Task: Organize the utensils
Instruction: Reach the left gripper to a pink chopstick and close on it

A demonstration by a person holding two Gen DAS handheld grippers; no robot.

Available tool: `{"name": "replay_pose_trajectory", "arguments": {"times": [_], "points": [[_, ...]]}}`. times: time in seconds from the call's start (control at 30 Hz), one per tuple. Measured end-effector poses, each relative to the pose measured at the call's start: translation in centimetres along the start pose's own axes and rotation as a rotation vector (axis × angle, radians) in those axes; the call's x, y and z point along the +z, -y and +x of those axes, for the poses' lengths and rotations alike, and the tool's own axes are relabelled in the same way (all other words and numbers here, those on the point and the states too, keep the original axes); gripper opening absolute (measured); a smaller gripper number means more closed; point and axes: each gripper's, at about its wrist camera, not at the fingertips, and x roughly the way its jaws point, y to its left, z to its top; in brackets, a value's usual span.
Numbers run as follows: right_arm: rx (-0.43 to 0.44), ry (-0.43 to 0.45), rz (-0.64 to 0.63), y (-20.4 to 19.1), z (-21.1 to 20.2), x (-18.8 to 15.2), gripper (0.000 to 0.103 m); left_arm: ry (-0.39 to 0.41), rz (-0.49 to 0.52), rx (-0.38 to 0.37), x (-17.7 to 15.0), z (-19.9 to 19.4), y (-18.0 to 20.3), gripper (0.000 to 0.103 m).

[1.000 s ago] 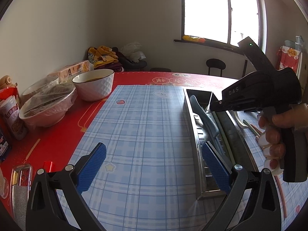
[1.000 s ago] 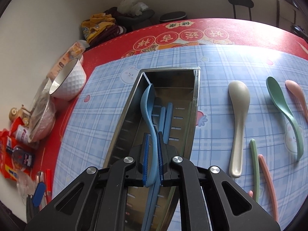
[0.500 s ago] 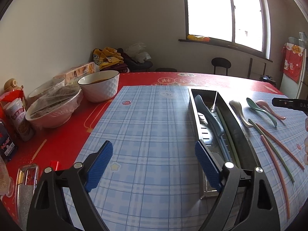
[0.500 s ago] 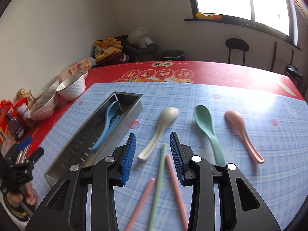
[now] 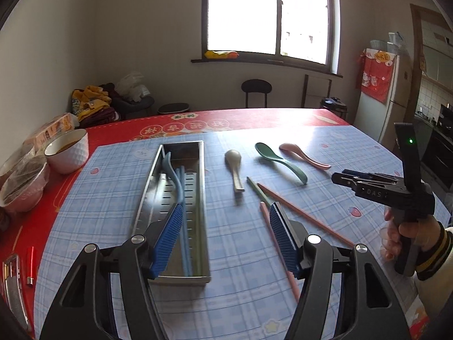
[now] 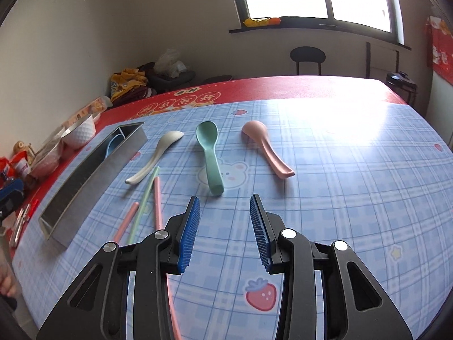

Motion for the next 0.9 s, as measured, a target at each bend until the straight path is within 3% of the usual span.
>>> {"name": "replay_pose_trajectory", "arguments": {"times": [0.13, 0.33, 0.53, 0.9], "points": [[0.02, 0.024, -0.013, -0.2, -0.5, -0.4, 0.037, -0.091, 0.041, -0.027, -1.0, 2.8, 3.2, 0.062], [0.057, 0.02, 0.007, 0.3, -0.6, -0.4, 0.037, -0.19, 0.055, -0.01, -2.2, 6.4, 4.8, 0.06], [0.092, 0.02, 0.015, 0.4, -0.8, -0.6, 0.037, -0.272, 0.04, -0.006, -3.2, 9.0, 4.9, 0.048], [0.128, 0.023, 0.042, 1.0, -0.9, -0.6, 0.037, -0.297, 0.044, 0.006, -3.8, 9.6, 5.1, 0.034]]}}
